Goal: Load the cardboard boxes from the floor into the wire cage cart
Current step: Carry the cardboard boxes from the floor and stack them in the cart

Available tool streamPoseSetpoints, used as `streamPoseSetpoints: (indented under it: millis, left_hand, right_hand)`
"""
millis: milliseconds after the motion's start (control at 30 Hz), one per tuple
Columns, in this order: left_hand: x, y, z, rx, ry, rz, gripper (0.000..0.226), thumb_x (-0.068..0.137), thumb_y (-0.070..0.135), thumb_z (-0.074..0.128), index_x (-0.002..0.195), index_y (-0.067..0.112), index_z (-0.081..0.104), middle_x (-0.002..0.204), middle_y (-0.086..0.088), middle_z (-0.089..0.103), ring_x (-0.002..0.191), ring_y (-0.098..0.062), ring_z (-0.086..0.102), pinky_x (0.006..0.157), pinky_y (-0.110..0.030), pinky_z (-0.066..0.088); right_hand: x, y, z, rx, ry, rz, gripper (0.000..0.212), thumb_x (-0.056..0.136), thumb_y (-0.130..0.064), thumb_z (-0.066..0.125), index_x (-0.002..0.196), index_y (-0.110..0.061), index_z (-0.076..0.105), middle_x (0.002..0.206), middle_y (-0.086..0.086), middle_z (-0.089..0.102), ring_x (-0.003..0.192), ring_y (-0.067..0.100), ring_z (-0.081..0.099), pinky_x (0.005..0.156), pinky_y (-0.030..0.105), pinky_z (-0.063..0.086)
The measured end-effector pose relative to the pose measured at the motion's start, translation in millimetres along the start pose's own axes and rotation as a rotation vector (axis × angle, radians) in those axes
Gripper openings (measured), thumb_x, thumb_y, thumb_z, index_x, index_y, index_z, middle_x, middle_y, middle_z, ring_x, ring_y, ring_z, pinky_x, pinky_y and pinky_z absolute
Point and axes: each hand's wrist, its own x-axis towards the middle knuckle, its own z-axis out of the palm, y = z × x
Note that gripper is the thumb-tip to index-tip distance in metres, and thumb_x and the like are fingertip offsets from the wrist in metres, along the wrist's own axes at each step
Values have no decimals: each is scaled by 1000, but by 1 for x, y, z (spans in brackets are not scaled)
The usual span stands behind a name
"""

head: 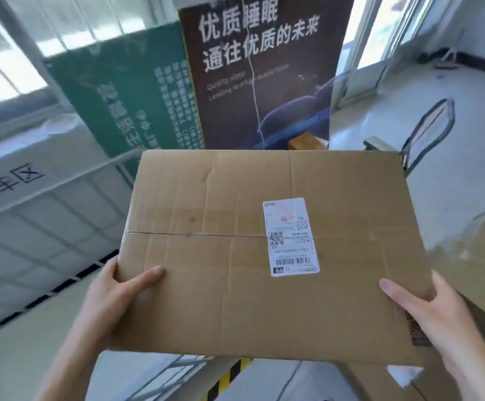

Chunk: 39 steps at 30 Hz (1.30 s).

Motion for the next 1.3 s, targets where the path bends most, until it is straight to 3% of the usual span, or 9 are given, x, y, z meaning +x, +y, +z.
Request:
streamPoseSetpoints:
  millis: [100,267,367,433,633,833,933,1133,1300]
  left_hand:
    - [2,-18,-71,-65,97,-45,70,47,51,88,109,28,66,96,4,76,87,-23,73,77,-44,58]
    - [-5,-55,-173,-118,282,-90,53,59,43,89,105,26,67,88,9,77,83,-20,73,67,-37,56]
    - [-11,-77,-216,-134,370,-121,49,60,46,89,102,29,68,84,19,75,77,-13,73,61,-33,54]
    - [-16,-91,-242,-158,419,-151,52,61,45,89,104,28,68,86,15,76,76,-13,74,60,-34,55]
    - [-19,-131,-289,-176,550,-243,52,63,43,89,107,27,66,99,3,74,88,-22,71,64,-37,56]
    - [-16,-191,-330,-204,594,-365,58,68,43,87,116,24,61,103,-1,71,91,-25,69,63,-36,55]
    - [-14,-229,-355,-227,594,-426,54,63,44,90,107,24,64,100,0,74,89,-25,72,65,-38,58]
    - [23,-327,-423,-240,524,-540,64,64,41,90,118,18,62,104,-3,72,88,-22,70,62,-34,53]
    - [74,-427,-469,-213,396,-635,73,69,38,90,128,13,55,115,-7,68,97,-25,66,77,-40,54]
  right_hand:
    - [-12,-33,68,-40,-112,-56,63,51,-62,88,101,-36,61,97,-14,73,92,16,70,84,47,56]
    - [-29,-75,172,-108,-282,-143,74,42,-75,85,101,-40,58,97,-11,73,85,17,72,68,43,59]
    - [-32,-92,225,-152,-379,-197,79,45,-76,82,111,-41,57,104,-8,71,92,21,70,76,50,60]
    - [-32,-100,263,-183,-440,-225,91,47,-75,82,124,-35,54,110,-7,69,97,22,68,82,52,59]
    - [-32,-108,362,-209,-606,-273,68,61,-61,87,116,-35,56,106,-12,69,92,11,68,76,40,57]
    - [-47,-95,450,-293,-717,-262,70,66,-50,88,121,-23,56,110,-3,69,99,19,67,85,45,56]
    - [-67,-83,486,-363,-740,-255,66,67,-47,88,119,-22,56,110,-1,69,98,21,67,89,51,56]
    - [-121,-37,579,-598,-745,-187,92,70,-59,82,142,-13,45,132,6,62,117,29,60,98,51,51]
    - [-153,29,665,-773,-716,-87,69,71,-57,82,119,-18,50,119,5,66,104,26,63,92,46,53]
